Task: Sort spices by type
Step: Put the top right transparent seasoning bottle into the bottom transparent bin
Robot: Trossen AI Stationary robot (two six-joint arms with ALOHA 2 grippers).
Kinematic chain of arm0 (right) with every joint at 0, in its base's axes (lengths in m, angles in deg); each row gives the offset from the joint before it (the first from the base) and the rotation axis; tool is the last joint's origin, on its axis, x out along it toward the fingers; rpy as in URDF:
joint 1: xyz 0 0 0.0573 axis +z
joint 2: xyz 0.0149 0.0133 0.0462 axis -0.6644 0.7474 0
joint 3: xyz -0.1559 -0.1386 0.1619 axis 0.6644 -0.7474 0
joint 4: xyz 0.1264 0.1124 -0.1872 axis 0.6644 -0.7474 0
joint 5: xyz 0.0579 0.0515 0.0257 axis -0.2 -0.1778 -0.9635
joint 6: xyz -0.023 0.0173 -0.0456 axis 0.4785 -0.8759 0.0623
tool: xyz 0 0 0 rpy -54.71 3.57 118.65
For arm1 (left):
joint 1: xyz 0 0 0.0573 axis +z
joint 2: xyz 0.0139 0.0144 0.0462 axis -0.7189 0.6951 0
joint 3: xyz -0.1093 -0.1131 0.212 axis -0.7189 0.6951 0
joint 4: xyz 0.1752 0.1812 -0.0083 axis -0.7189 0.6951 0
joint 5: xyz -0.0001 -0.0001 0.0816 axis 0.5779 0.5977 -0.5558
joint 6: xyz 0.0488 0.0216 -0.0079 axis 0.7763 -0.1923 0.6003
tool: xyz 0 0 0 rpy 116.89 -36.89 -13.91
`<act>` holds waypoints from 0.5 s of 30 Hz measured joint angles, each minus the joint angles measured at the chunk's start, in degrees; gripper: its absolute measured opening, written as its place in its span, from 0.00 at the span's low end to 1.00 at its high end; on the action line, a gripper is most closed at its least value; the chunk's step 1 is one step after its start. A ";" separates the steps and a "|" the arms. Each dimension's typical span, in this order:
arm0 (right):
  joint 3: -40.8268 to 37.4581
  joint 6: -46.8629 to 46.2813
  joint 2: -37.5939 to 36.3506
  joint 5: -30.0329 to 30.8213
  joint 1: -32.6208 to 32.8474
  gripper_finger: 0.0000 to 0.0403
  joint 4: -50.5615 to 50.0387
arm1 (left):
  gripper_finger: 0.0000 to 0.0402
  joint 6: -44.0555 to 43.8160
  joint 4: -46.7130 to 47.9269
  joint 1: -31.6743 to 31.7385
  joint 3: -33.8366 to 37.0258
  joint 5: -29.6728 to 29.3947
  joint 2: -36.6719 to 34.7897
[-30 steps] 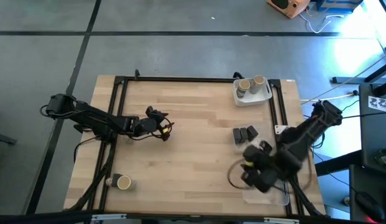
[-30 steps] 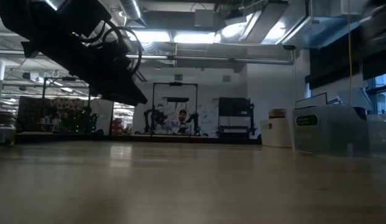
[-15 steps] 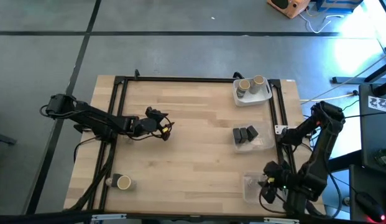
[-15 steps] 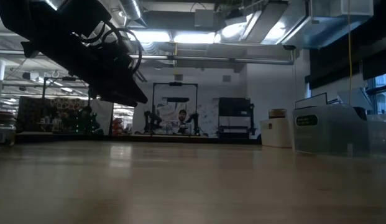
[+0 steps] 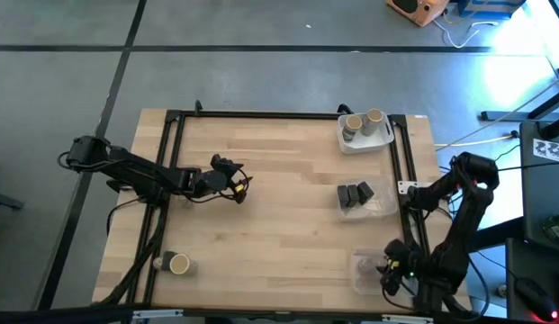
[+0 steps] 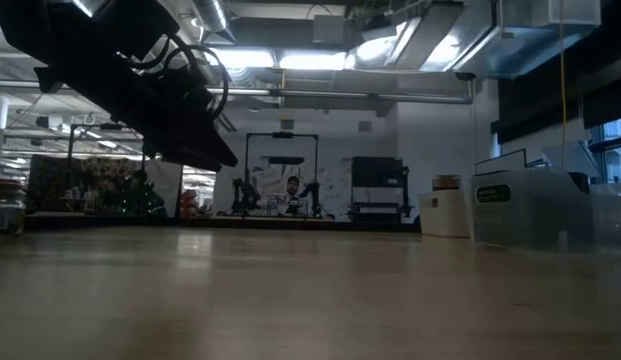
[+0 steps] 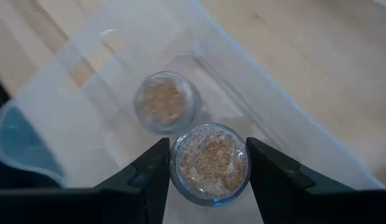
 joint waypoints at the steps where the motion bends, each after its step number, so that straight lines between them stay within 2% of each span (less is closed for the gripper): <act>1: -0.29 0.16 0.36 0.00 -0.05 0.46 0.06 | 0.65 0.08 0.00 0.00 0.00 0.00 0.00; 8: -0.98 1.84 2.61 4.21 -0.85 0.46 0.20 | 0.65 0.24 -0.02 0.00 0.00 -0.04 0.00; 15: -0.96 3.42 4.33 4.35 -2.11 0.47 -0.08 | 0.65 0.04 -0.02 0.00 0.00 -0.04 0.00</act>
